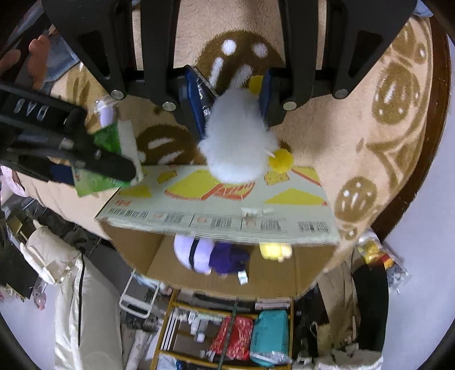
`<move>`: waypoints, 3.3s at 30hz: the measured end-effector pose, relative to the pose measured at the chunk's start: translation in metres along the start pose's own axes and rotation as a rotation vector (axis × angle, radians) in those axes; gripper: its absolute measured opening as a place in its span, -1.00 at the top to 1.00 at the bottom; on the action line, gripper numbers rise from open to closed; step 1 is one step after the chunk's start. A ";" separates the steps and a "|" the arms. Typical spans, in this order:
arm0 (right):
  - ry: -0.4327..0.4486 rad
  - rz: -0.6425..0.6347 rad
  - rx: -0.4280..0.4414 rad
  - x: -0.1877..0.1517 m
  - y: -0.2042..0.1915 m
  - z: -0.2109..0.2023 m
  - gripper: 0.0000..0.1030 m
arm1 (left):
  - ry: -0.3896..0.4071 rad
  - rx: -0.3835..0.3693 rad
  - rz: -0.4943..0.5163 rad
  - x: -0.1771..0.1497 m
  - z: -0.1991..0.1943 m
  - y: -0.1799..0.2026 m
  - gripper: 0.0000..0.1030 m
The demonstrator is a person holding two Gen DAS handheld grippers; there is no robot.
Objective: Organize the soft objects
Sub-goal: 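Lift the keychain and green packet and carry both over the box, then open both tools to drop the keychain and green packet into the box, then move both tools toward the black Face packet and clear sponge packet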
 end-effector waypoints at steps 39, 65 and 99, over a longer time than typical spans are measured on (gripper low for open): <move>0.445 -0.013 -0.003 0.124 0.032 -0.045 -0.52 | 0.342 0.017 0.218 0.120 -0.032 0.061 0.32; 0.364 0.014 -0.002 0.099 0.036 -0.043 -1.00 | 0.229 0.118 0.073 0.091 -0.025 0.010 -0.58; 0.184 0.092 -0.086 0.005 0.044 -0.100 -1.00 | 0.182 0.169 0.042 0.017 -0.092 0.011 -0.81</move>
Point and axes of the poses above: each gripper's, at about its wrist camera, not at the fingertips, and z roughly the way its jaws point, y to its right, x to its top, the point moved 9 cm from there along z, roughly the way its jaws point, and after that the axes turned 13 degrees about -z, right-handed, at the moved point
